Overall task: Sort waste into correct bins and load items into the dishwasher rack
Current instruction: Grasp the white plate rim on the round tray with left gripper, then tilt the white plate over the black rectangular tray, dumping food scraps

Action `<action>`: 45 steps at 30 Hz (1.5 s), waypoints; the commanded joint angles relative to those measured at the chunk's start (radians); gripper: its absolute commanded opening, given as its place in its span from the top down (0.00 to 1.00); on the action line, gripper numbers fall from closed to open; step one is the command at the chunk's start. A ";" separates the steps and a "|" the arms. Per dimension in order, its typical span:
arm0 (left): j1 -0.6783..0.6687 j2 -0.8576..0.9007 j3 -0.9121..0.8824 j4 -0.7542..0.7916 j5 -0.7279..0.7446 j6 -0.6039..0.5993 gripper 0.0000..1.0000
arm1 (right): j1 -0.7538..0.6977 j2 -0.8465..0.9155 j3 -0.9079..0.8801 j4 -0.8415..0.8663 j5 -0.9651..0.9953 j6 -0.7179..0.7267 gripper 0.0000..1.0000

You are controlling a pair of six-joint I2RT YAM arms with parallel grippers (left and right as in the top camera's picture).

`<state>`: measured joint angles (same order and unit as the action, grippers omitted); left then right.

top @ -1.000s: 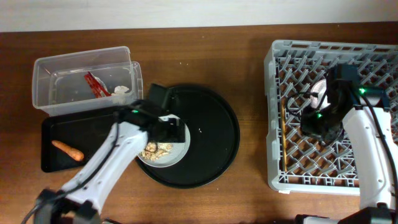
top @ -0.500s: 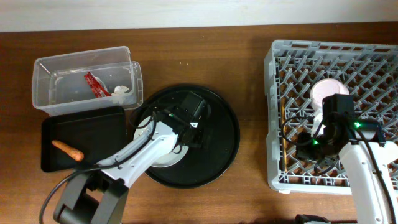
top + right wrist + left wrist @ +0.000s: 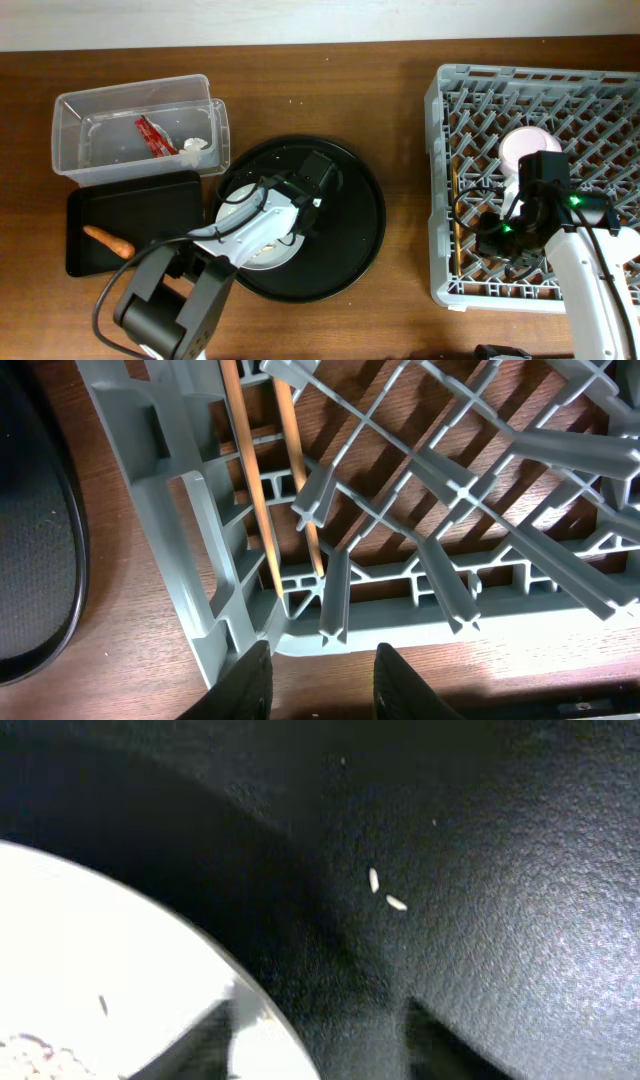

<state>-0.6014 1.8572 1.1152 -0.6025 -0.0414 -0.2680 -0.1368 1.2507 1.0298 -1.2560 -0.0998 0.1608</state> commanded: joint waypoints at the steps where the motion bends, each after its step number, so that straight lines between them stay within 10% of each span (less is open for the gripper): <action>1: -0.005 0.048 -0.002 -0.016 0.008 0.001 0.62 | -0.001 -0.007 -0.004 -0.001 -0.010 0.004 0.67; 20: -0.005 0.048 -0.002 -0.163 -0.034 0.001 1.00 | -0.001 -0.007 -0.004 -0.001 -0.009 0.004 0.67; 45: -0.005 0.043 0.262 -0.497 -0.231 -0.144 1.00 | -0.001 -0.007 -0.004 -0.001 -0.009 0.004 0.67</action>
<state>-0.6106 1.8908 1.3552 -1.0718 -0.1905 -0.3450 -0.1368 1.2507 1.0298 -1.2560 -0.0998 0.1612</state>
